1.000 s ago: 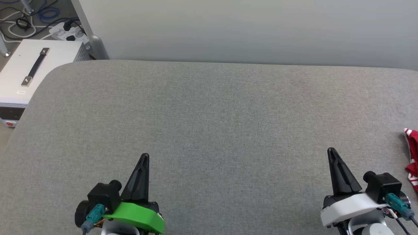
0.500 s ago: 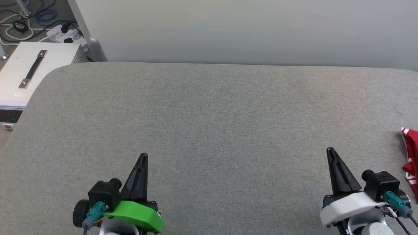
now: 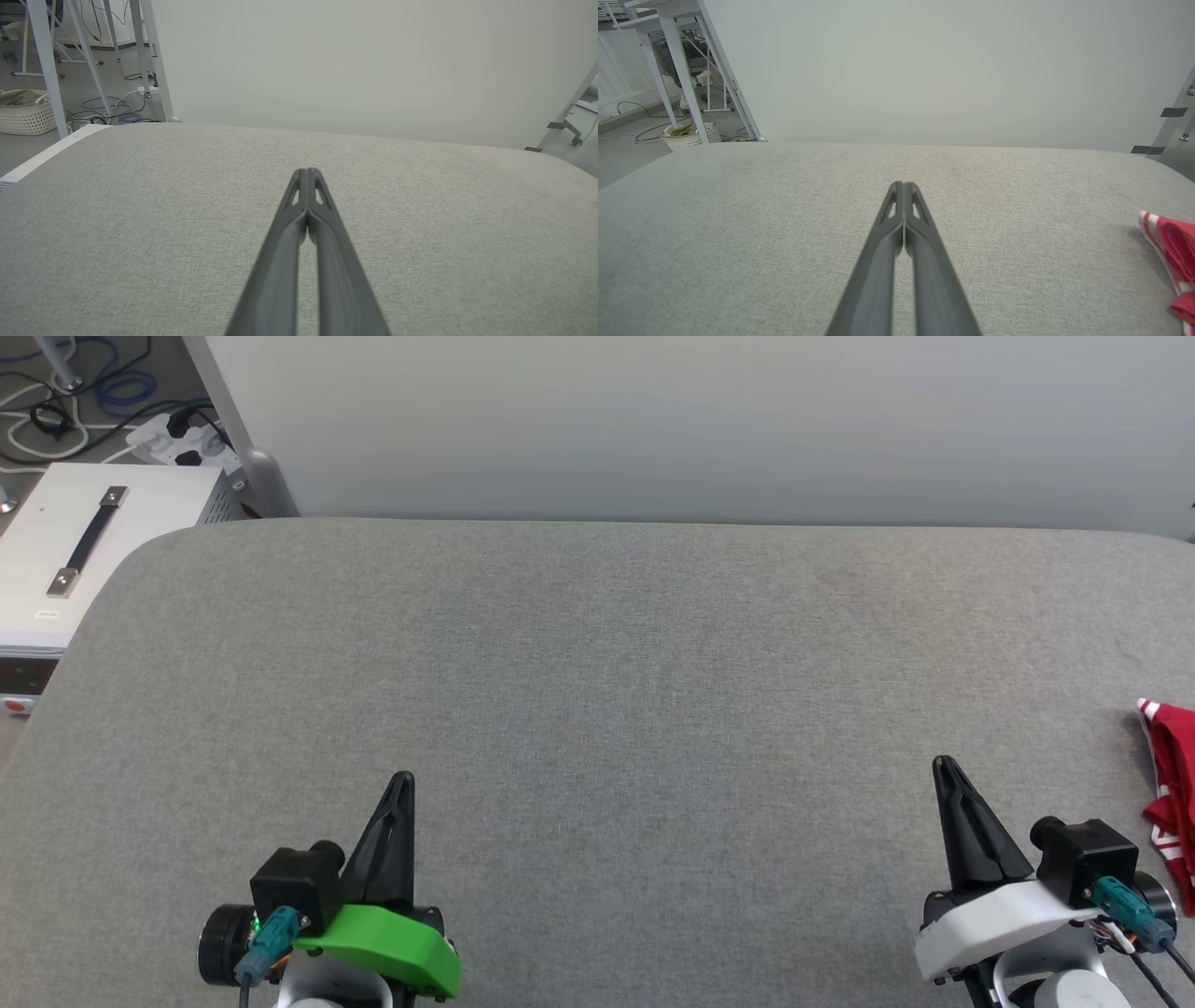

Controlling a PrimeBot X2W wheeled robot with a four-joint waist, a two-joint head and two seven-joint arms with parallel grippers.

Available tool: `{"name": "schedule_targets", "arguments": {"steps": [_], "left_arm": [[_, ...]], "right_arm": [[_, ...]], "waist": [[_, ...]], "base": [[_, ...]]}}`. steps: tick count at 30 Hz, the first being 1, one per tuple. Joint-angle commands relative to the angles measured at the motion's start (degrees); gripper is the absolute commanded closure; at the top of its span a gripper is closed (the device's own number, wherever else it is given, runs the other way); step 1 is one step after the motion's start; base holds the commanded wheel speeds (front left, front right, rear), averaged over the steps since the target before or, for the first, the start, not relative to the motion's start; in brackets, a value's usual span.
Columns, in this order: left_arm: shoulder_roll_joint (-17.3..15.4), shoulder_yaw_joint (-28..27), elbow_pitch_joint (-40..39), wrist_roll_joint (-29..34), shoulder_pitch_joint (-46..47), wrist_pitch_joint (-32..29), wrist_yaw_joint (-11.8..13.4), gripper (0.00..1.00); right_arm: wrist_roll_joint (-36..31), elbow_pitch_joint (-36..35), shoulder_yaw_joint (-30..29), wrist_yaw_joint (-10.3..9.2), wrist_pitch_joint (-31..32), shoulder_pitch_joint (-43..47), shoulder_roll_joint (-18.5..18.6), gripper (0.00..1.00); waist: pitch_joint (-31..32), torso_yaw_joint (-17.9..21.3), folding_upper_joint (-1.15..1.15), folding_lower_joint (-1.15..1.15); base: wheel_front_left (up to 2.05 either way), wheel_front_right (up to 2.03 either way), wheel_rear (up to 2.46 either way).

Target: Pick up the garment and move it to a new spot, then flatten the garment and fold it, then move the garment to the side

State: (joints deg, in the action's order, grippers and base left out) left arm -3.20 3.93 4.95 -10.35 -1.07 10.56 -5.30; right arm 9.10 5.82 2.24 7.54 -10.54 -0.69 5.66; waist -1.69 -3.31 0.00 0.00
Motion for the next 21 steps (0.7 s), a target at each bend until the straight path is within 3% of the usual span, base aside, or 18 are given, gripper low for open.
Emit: {"name": "schedule_targets", "arguments": {"steps": [1, 21], "left_arm": [[0.09, -0.24, -0.32, 0.67, 0.31, -0.26, 0.31, 1.00], [0.15, -1.15, -1.45, 3.04, 0.49, -2.78, 1.53, 1.00]], "right_arm": [[-0.65, -0.43, -0.12, -0.02, 0.38, 0.18, -0.33, 1.00], [-2.72, -1.75, -0.64, -0.03, 2.87, 0.30, -0.93, 1.00]], "waist": [[0.03, 0.06, 0.00, 0.00], [0.44, 0.85, 0.00, 0.00]], "base": [[0.00, 0.00, 0.00], [0.00, 0.00, 0.00]]}}
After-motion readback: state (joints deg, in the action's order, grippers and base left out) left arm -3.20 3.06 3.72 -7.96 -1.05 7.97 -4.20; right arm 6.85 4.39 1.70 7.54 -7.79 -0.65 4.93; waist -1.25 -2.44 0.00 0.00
